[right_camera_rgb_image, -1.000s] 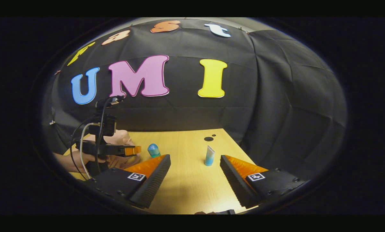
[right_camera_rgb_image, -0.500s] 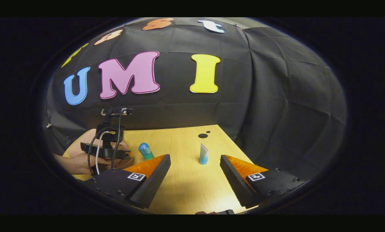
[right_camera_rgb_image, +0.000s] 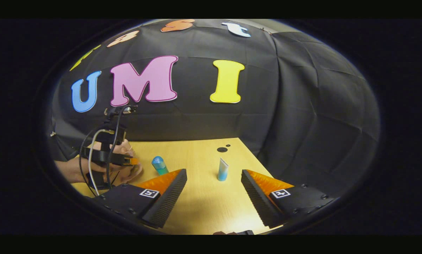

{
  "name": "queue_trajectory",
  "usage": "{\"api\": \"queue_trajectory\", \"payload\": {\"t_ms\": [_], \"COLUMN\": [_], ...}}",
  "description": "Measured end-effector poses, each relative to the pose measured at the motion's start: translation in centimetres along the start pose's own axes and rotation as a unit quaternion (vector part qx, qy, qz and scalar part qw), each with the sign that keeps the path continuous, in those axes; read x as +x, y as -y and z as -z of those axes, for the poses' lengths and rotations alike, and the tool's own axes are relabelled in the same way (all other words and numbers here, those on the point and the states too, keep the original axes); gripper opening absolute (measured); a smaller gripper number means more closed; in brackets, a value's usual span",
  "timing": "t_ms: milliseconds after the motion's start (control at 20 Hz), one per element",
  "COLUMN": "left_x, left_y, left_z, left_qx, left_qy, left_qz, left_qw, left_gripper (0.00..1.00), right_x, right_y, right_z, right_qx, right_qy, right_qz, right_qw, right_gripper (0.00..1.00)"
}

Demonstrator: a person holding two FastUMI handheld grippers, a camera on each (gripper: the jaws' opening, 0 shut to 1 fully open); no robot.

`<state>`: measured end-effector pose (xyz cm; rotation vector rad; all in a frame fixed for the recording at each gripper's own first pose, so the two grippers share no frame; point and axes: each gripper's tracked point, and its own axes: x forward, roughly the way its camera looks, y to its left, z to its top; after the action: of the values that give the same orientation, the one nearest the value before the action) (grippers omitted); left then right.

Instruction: First open the suitcase, pack the skin care products into it, and then close the suitcase.

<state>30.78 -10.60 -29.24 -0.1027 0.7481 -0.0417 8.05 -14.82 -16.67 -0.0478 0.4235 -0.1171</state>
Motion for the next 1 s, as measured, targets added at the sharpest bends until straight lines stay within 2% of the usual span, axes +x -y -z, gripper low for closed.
{"api": "queue_trajectory", "payload": {"t_ms": [50, 100, 150, 300, 450, 650, 750, 850, 900, 950, 1000], "left_x": [-1.6, -3.0, -4.2, -8.5, -12.8, -17.1, -18.4, -18.9, -18.9, -18.8, -18.8], "left_y": [-0.1, -0.6, -1.5, -4.7, -10.0, -19.5, -24.1, -28.8, -31.3, -33.7, -36.0], "left_z": [-1.1, -2.4, -3.4, -7.7, -11.0, -13.5, -13.8, -13.7, -13.4, -13.0, -12.5], "left_qx": [-0.022, -0.034, -0.037, -0.033, -0.043, 0.017, 0.022, 0.046, 0.064, 0.080, 0.092], "left_qy": [0.002, 0.007, 0.017, 0.047, 0.064, 0.090, 0.101, 0.119, 0.120, 0.119, 0.113], "left_qz": [0.008, 0.013, 0.016, 0.016, 0.010, -0.049, -0.078, -0.114, -0.140, -0.156, -0.171], "left_qw": [1.000, 0.999, 0.999, 0.998, 0.997, 0.995, 0.992, 0.985, 0.981, 0.977, 0.974], "left_gripper": [0.19, 0.12, 0.16, 0.16, 0.16, 0.16, 0.16, 0.16, 0.11, 0.15, 0.15], "right_x": [-0.1, 0.1, 0.3, 0.1, -0.4, -0.4, -0.1, 0.0, 0.2, 0.5, 0.6], "right_y": [-0.4, -1.1, -1.7, -3.5, -5.5, -7.6, -8.5, -9.0, -9.1, -9.2, -9.3], "right_z": [-0.4, -0.7, -0.8, -1.2, -1.7, -1.6, -1.2, -1.3, -1.3, -1.3, -1.3], "right_qx": [0.000, -0.001, -0.003, -0.004, -0.004, -0.007, -0.016, -0.018, -0.019, -0.020, -0.020], "right_qy": [0.003, 0.006, 0.007, 0.011, 0.015, 0.016, 0.010, 0.008, 0.006, 0.003, 0.000], "right_qz": [-0.004, -0.010, -0.015, -0.036, -0.056, -0.072, -0.081, -0.085, -0.085, -0.085, -0.083], "right_qw": [1.000, 1.000, 1.000, 0.999, 0.998, 0.997, 0.997, 0.996, 0.996, 0.996, 0.996], "right_gripper": [0.98, 0.98, 0.98, 0.98, 0.98, 0.98, 0.98, 0.98, 0.98, 0.98, 0.98]}}
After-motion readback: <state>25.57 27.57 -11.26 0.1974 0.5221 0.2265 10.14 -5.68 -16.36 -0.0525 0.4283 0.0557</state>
